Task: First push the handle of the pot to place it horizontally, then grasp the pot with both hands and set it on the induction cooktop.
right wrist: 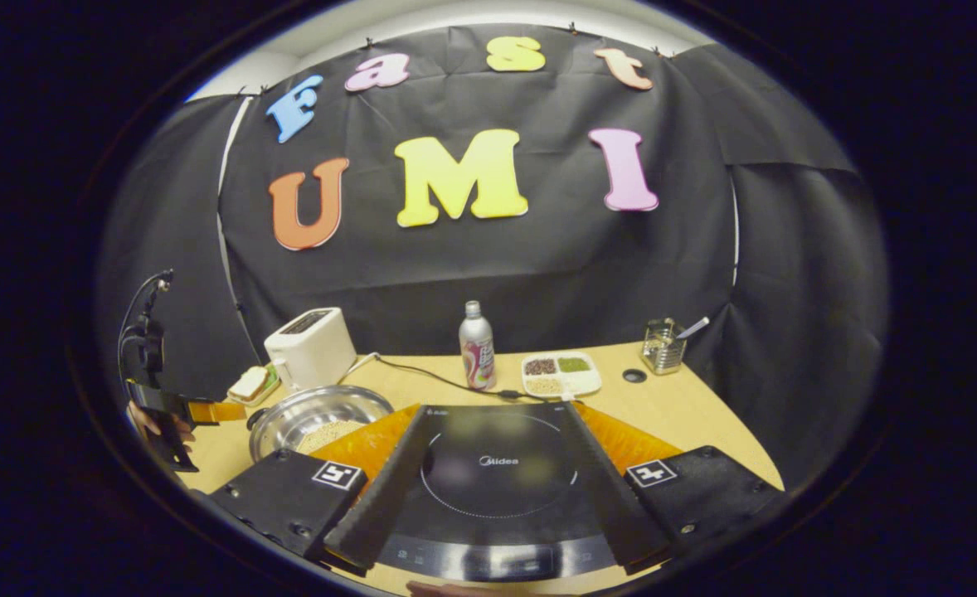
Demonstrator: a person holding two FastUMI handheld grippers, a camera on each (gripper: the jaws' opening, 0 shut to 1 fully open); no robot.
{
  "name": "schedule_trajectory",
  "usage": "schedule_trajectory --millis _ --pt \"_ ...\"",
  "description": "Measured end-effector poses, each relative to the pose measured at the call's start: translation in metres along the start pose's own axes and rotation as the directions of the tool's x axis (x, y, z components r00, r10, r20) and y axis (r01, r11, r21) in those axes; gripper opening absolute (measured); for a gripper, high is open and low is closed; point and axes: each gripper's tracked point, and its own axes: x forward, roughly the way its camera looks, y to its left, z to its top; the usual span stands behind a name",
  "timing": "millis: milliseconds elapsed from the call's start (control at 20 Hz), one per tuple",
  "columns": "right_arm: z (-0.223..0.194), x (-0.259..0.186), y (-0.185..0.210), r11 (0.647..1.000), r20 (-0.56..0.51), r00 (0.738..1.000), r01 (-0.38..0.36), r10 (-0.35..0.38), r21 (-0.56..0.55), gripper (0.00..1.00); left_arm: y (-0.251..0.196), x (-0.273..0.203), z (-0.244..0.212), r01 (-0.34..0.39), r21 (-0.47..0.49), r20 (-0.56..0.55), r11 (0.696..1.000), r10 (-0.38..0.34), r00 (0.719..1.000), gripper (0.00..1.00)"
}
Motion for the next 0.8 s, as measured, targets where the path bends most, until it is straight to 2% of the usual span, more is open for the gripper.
schedule_trajectory --millis 150,300,700,750,800 --pt "-0.018 0.028 0.015 1.000 -0.091 0.996 -0.010 0.011 0.008 0.96 0.005 0.017 -0.005 0.000 0.006 -0.032 1.000 0.000 1.000 0.96" --pt "-0.038 0.056 0.031 0.999 -0.170 0.985 -0.030 0.032 0.009 0.96 0.023 0.037 -0.013 -0.033 0.023 -0.061 0.999 0.034 0.998 0.96" --pt "-0.086 0.114 0.078 0.997 -0.340 0.938 -0.072 0.069 0.003 0.94 0.026 0.064 -0.020 -0.022 0.055 -0.092 0.998 0.027 0.995 0.95" --pt "-0.090 0.120 0.083 0.997 -0.349 0.934 -0.080 0.076 0.002 1.00 0.024 0.067 -0.023 -0.020 0.062 -0.106 0.998 0.027 0.994 0.94" --pt "-0.096 0.127 0.086 0.997 -0.366 0.928 -0.078 0.074 0.003 0.94 0.020 0.070 -0.025 -0.007 0.072 -0.119 0.997 0.015 0.993 0.95"
